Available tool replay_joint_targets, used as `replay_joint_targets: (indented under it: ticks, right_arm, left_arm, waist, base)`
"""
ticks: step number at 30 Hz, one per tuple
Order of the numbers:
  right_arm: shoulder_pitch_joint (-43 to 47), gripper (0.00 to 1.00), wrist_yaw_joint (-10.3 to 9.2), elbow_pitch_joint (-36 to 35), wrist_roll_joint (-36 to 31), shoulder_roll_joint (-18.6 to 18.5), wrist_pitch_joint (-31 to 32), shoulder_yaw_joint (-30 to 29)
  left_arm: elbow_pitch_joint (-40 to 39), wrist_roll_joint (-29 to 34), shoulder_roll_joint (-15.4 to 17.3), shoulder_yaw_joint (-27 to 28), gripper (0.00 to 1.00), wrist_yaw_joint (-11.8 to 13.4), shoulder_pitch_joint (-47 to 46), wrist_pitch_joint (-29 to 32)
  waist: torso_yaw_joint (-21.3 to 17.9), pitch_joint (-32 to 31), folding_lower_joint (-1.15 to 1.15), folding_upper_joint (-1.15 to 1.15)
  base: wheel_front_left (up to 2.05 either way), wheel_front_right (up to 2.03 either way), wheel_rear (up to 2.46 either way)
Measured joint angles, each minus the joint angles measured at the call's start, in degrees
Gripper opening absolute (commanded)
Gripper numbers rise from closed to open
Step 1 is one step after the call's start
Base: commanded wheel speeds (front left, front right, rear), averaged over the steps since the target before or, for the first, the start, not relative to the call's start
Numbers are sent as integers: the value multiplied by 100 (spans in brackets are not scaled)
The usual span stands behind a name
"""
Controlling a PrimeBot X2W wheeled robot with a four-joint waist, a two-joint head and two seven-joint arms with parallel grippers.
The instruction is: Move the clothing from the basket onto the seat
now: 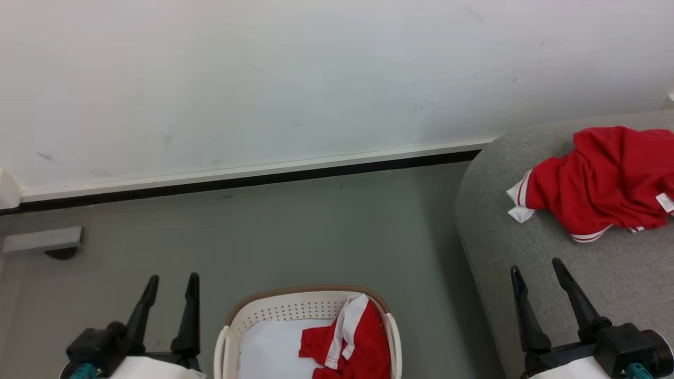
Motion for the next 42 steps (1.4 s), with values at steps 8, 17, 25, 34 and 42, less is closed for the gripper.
replay_joint_targets:
  ticks: [8, 17, 25, 34, 42]
  right_arm:
    - [-170, 100, 0, -83, 27, 0, 0, -21]
    - [-313, 100, 0, -352, 175, -2, 0, -219]
    - [-697, 100, 0, -576, 437, -1, -1, -539]
    - [-1029, 100, 0, -792, 706, -2, 0, -843]
    - [-1274, 100, 0, -958, 909, -3, -1, -866]
  left_arm:
    - [-12, -83, 202, -291, 100, 1, -207, 0]
    - [461, -171, 686, -1113, 100, 0, -649, 0]
    - [1020, -444, 1162, -2114, 100, 0, -1377, 316]
    - [1497, -942, 1629, -3278, 100, 0, -2208, 917]
    - [1766, -1578, 2094, -4524, 100, 0, -2767, 1575]
  waist:
    - [-472, 294, 0, 0]
    - [-887, 796, 0, 0]
    - [-1110, 1401, 1, 0]
    - [-1292, 2201, 1, 0]
    - [-1474, 2877, 1, 0]
  base:
    - [0, 0, 0]
    - [0, 0, 0]
    - [0, 0, 0]
    - [0, 0, 0]
    - [0, 0, 0]
